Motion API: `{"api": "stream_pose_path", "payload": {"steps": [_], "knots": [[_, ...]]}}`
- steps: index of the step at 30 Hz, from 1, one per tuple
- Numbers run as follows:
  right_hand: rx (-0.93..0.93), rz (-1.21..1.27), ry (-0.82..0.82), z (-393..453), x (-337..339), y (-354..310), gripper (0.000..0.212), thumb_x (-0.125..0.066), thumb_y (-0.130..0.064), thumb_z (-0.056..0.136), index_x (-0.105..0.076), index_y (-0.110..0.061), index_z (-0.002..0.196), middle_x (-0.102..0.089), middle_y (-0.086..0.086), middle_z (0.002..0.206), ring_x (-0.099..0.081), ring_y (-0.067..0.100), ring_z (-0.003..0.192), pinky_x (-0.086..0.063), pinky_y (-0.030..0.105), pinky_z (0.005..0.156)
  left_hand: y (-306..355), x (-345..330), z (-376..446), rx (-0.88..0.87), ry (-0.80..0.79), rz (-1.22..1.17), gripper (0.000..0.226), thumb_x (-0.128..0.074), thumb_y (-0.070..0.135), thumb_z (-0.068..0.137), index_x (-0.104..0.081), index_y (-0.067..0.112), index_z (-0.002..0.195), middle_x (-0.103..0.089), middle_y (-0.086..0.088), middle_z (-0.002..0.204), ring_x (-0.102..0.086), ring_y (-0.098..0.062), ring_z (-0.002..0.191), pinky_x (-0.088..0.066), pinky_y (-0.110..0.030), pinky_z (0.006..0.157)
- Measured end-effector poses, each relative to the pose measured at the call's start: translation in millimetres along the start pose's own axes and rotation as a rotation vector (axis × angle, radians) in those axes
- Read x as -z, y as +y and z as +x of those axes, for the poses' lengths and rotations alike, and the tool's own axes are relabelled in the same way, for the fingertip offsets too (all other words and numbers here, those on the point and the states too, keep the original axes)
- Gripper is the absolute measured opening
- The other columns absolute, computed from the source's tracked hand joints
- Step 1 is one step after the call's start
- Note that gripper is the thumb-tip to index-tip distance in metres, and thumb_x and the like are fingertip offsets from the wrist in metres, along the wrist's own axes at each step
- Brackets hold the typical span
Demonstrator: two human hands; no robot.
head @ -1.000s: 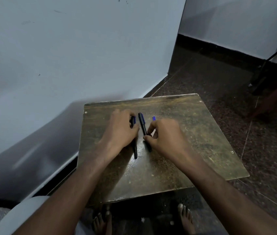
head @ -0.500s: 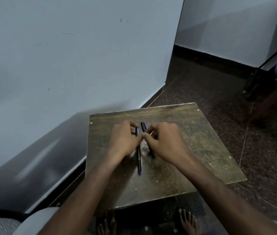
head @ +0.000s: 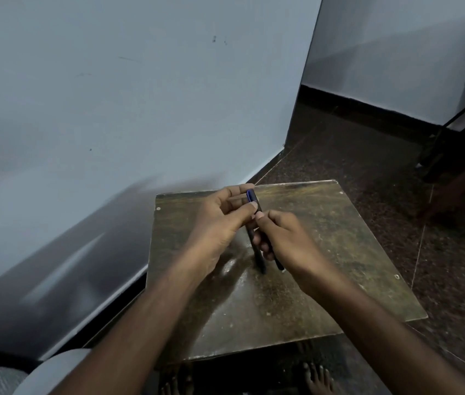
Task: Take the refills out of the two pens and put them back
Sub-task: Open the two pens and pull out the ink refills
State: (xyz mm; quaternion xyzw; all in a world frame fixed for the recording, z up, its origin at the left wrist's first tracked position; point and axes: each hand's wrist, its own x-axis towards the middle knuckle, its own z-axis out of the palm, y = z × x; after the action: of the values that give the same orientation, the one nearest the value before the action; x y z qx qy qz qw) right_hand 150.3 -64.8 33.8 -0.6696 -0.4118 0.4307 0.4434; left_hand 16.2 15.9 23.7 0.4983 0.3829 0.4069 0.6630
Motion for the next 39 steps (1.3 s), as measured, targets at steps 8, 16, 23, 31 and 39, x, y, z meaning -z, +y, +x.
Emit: {"api": "stream_pose_path", "payload": {"steps": [8,16,23,31,39], "knots": [[0.249,-0.260,0.151,3,-13,5,0.035,-0.044,-0.032,0.117,-0.077,-0.022,0.113,-0.078,-0.009,0.095,-0.066,-0.002,0.081,-0.047,0.022,0.071,-4,1,0,0.064,0.009,-0.095,0.023,-0.081,0.012,0.096,-0.081,-0.001,0.115,-0.083,0.002,0.084,-0.077,-0.001,0.075,-0.059,-0.012,0.070],[0.290,-0.375,0.133,1,-12,4,0.029,-0.048,-0.042,0.114,-0.076,-0.034,0.114,-0.079,-0.014,0.097,-0.068,-0.002,0.085,-0.045,0.013,0.067,3,9,5,0.100,0.003,-0.105,0.009,-0.082,0.012,0.092,-0.086,0.010,0.100,-0.084,-0.007,0.097,-0.078,-0.008,0.085,-0.061,-0.016,0.075],[0.125,-0.682,0.146,-6,16,7,0.042,-0.057,-0.036,0.103,-0.053,-0.018,0.066,-0.056,0.000,0.059,-0.052,0.020,0.056,-0.029,0.033,0.050,2,39,16,-0.031,0.185,0.611,0.018,-0.084,0.031,0.095,-0.086,0.016,0.105,-0.082,0.004,0.088,-0.074,-0.003,0.078,-0.056,-0.010,0.072],[0.038,-0.533,0.052,-6,21,7,0.026,-0.056,-0.013,0.105,-0.074,-0.003,0.089,-0.076,0.008,0.074,-0.061,-0.005,0.044,-0.039,0.011,0.043,-9,36,20,0.004,0.166,1.001,0.025,-0.089,0.033,0.089,-0.078,0.017,0.105,-0.072,0.011,0.072,-0.065,0.003,0.066,-0.041,-0.009,0.058],[-0.107,0.107,-0.104,0,19,8,0.021,-0.048,-0.012,0.116,-0.069,-0.011,0.115,-0.080,0.005,0.085,-0.070,0.012,0.073,-0.053,0.025,0.063,3,25,10,-0.186,0.079,0.831,0.024,-0.065,0.045,0.106,-0.082,0.033,0.117,-0.078,0.025,0.092,-0.070,0.011,0.089,-0.049,-0.017,0.076]]}}
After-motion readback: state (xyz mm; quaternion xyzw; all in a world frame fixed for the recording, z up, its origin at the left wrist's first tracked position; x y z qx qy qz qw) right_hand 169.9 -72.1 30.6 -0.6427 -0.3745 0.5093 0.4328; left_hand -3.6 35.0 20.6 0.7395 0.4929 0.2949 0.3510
